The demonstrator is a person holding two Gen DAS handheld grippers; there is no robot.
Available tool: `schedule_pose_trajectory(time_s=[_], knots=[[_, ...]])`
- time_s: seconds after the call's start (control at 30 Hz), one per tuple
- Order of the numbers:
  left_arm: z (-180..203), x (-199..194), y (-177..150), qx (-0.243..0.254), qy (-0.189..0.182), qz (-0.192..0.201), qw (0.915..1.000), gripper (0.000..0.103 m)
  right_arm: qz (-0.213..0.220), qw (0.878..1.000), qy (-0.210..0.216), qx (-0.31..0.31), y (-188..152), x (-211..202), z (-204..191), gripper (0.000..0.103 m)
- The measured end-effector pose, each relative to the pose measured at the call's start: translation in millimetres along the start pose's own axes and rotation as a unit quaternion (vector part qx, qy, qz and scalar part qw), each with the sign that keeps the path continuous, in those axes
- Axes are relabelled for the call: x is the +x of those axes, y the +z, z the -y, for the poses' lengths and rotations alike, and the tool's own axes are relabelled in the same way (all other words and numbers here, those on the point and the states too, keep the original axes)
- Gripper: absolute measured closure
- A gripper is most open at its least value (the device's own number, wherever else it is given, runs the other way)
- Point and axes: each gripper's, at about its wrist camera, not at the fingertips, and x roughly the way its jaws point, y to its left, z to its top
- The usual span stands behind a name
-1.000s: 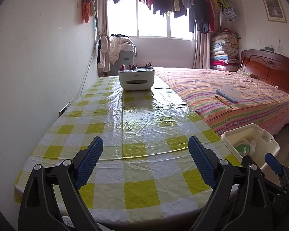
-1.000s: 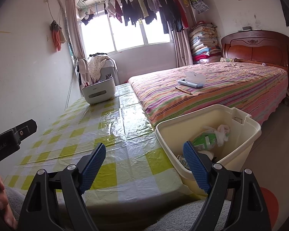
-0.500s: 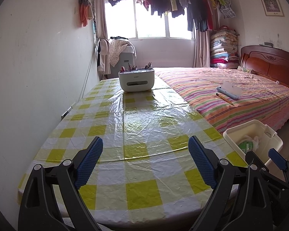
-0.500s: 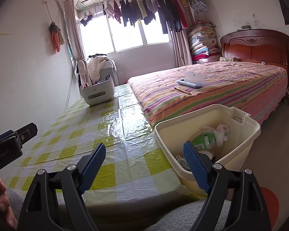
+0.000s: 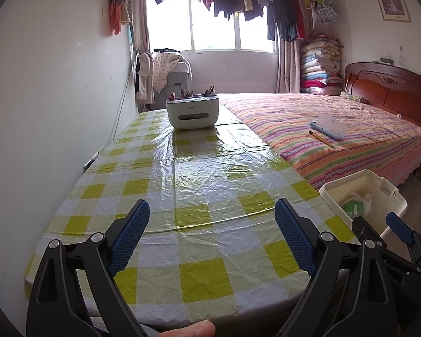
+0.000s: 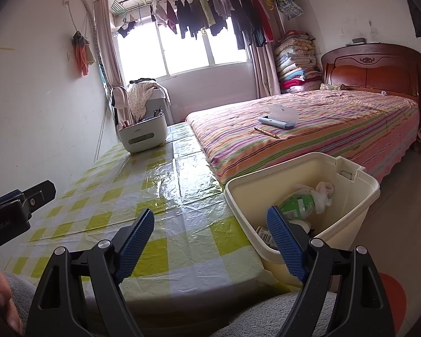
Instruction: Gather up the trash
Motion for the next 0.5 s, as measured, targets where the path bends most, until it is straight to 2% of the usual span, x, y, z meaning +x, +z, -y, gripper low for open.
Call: schedule_pose_trajectory(time_s=[0.2, 0.5], knots=[[2.4, -0.4, 1.0, 0.014, -0.005, 0.002, 0.9999, 0.007, 0.001, 1.000, 0.000, -0.001, -0.1, -0.1, -0.4, 0.023], [4.9, 0.5, 1.0, 0.021, -0.007, 0.004, 0.9998, 0.007, 0.001, 1.000, 0.000, -0.001, -0.1, 0.3, 0.5, 0.023]])
